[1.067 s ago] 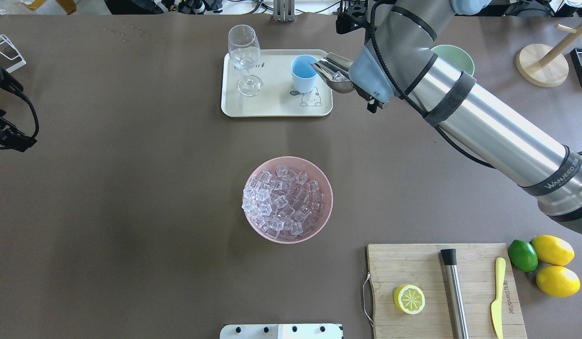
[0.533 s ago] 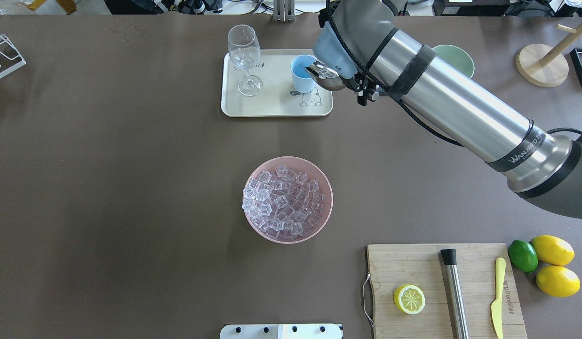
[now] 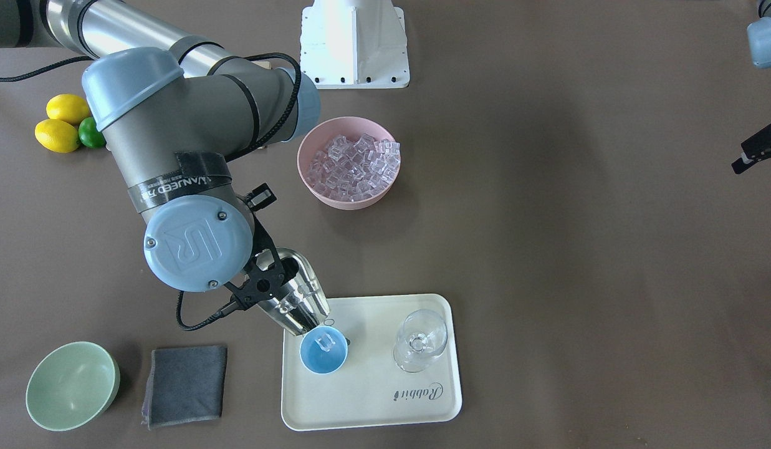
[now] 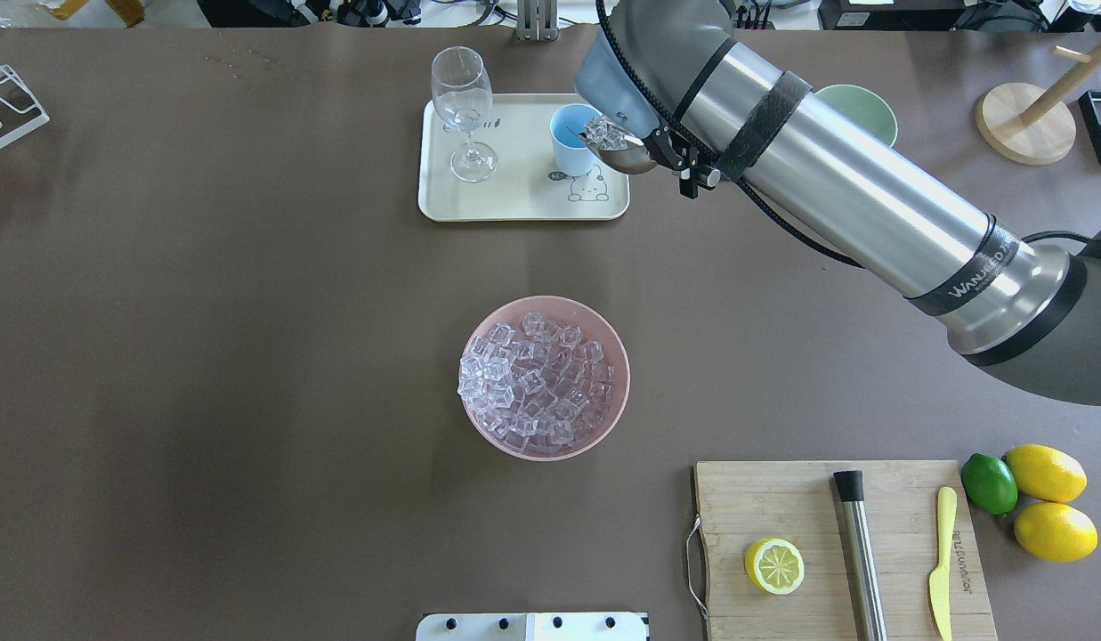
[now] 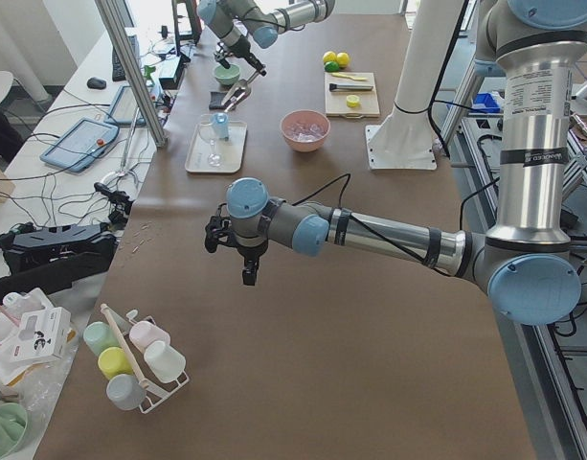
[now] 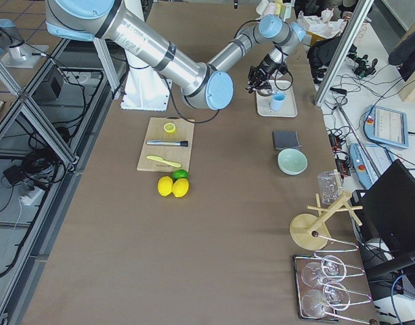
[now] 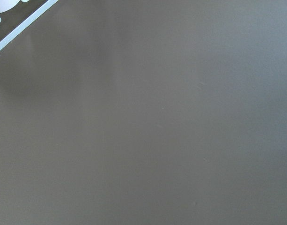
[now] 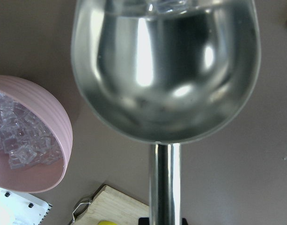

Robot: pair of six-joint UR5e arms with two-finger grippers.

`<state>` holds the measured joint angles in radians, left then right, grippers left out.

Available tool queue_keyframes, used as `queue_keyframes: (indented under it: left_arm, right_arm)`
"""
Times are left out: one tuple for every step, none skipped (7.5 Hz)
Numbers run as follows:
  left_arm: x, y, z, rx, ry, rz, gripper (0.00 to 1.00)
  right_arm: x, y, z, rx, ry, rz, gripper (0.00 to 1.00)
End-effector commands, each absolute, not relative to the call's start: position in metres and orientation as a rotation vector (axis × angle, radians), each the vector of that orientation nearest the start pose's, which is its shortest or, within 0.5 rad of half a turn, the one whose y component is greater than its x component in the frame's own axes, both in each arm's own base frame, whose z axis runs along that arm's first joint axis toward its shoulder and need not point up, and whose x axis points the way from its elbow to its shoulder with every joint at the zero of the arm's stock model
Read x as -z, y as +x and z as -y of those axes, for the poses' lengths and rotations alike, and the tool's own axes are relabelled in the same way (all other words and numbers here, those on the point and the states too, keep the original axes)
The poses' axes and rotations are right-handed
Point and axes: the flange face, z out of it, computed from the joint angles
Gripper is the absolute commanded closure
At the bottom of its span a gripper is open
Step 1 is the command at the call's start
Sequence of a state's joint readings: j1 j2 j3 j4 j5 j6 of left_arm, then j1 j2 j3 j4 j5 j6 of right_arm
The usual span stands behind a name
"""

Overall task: Put ice in cup with scoop
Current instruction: 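Tip the scoop over the light-blue cup with the right gripper to pour ice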

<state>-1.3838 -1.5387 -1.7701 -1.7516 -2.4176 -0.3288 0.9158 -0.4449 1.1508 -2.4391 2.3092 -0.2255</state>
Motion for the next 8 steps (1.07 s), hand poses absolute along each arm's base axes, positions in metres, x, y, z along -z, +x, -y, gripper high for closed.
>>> queue_keyframes:
  left_arm:
    - [-0.557,0.034,0.494,0.051,0.058,-0.905,0.03]
    - [-0.555,0.034,0.496,0.085,0.045,-0.907,0.03]
    - [-0.557,0.035,0.496,0.084,0.043,-0.906,0.03]
    - [-0.557,0.036,0.496,0.081,0.044,-0.907,0.03]
    - [-0.554,0.036,0.498,0.078,0.049,-0.908,0.03]
    - [-0.555,0.036,0.498,0.080,0.047,-0.908,0.03]
    - [-0.561,0.036,0.497,0.083,0.038,-0.907,0.03]
    - [-0.563,0.036,0.497,0.086,0.033,-0.906,0.03]
  right_arm:
    - [-0.180,-0.416,0.649,0.784,-0.316,0.701,1.00]
    - [-0.180,-0.416,0.650,0.784,-0.316,0.699,1.00]
    - [-0.183,-0.419,0.653,0.783,-0.330,0.698,1.00]
    - [-0.184,-0.420,0.655,0.787,-0.338,0.695,1.00]
    - [-0.181,-0.421,0.655,0.789,-0.336,0.696,1.00]
    - [-0.178,-0.421,0.655,0.787,-0.339,0.695,1.00]
    - [-0.175,-0.421,0.655,0.789,-0.336,0.696,1.00]
    - [-0.174,-0.420,0.655,0.787,-0.339,0.695,1.00]
